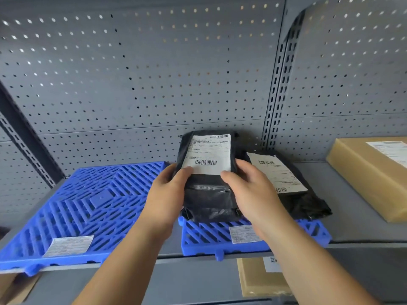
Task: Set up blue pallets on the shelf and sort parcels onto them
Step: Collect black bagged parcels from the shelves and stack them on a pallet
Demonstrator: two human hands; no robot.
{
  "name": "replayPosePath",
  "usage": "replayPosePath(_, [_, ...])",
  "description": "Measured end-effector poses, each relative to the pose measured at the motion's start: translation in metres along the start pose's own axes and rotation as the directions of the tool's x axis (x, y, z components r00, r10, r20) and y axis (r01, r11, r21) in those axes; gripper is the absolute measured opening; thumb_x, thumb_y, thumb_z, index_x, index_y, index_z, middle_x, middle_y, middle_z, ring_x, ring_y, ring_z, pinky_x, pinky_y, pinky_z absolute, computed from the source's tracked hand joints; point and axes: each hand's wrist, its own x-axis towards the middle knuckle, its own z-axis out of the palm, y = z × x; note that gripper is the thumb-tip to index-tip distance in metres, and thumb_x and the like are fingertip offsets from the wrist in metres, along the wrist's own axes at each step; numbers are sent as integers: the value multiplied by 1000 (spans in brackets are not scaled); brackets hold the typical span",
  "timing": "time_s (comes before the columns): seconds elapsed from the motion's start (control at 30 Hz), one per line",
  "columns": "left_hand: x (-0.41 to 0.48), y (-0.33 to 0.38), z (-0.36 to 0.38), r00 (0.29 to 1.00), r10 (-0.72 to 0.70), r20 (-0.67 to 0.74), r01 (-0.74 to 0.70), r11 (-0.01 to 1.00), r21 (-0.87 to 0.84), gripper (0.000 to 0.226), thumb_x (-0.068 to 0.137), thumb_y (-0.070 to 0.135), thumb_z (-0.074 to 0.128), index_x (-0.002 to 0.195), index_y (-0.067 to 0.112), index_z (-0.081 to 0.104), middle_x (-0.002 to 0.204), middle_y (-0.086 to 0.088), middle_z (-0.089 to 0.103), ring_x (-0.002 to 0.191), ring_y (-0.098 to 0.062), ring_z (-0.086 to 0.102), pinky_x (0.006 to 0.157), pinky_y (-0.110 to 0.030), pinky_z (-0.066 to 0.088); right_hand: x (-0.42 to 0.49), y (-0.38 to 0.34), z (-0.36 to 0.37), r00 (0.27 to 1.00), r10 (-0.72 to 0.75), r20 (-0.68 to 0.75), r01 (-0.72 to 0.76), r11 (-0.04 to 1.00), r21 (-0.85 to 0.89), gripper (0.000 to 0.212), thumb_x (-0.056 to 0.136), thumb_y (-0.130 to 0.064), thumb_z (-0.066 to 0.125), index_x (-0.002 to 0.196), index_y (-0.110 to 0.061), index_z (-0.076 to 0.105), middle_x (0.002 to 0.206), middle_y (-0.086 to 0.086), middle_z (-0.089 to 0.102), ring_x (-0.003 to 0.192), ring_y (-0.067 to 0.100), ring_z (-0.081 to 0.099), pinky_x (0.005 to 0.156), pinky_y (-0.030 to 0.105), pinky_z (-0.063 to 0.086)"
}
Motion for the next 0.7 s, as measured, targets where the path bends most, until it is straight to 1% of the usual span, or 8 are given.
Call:
replayPosePath(0.07, [4,-3,-2,1000,-11,5,11,999,30,19,83,45,64,94,38,78,95,5,81,89,-16,78,71,-27,58,0,2,3,1000,20,-14,-20,999,-30,24,90,-40,59,111,-46,68,105,-30,73,94,-9,68,85,30,56])
replayPosePath(0.13, [8,-7,-7,1000,-21,-6,21,999,26,15,87,44,65,95,41,77,97,10,80,90,-11,77,72,-24,57,-2,2,7,999,3,-49,-6,999,-47,22,90,-39,58,106,-50,67,102,-33,72,91,-12,67,77,22,54])
replayPosePath(0.23, [10,-11,-14,998,-24,-66,25,1000,15,40,84,49,67,123,39,69,116,15,75,103,-4,72,89,-26,55,-6,-7,13,996,-40,-85,35,998,-50,56,93,-23,62,82,-78,56,87,-52,61,83,-27,58,61,-2,43])
replayPosePath(0.3, [11,-10,-19,995,-6,-98,7,1000,12,50,85,51,68,133,36,62,125,16,69,110,-1,67,97,-27,52,-7,-11,16,993,-46,-108,39,997,-63,64,92,-23,64,79,-83,50,85,-57,56,83,-31,55,60,-7,37])
replayPosePath(0.4, [11,-5,-25,992,54,-112,-50,998,37,40,93,48,65,132,43,57,122,27,63,97,18,61,69,-6,46,-4,-8,20,986,-68,-150,52,993,-110,50,92,-25,64,88,-74,54,88,-58,54,84,-32,53,60,-7,37])
replayPosePath(0.5, [9,-4,-30,988,120,-95,-112,990,86,45,93,45,67,135,45,52,124,28,59,99,20,58,66,-4,43,-5,-2,22,973,-66,-220,44,994,-104,32,90,-35,64,116,-52,55,106,-47,59,97,-27,55,71,1,45])
replayPosePath(0.6, [6,-6,-33,981,176,-78,-164,976,144,49,92,46,67,138,44,51,133,24,57,119,4,57,81,-10,40,-8,-4,27,964,-51,-261,9,987,-162,61,86,-47,62,145,-39,46,140,-25,51,123,-8,52,102,25,44])
replayPosePath(0.7, [3,-9,-37,971,233,-52,-217,952,216,53,89,52,66,138,45,50,136,17,55,123,-1,55,90,-15,41,-16,-5,30,952,-87,-292,24,977,-213,59,90,-44,62,146,-41,45,143,-21,47,128,-3,47,110,31,41])
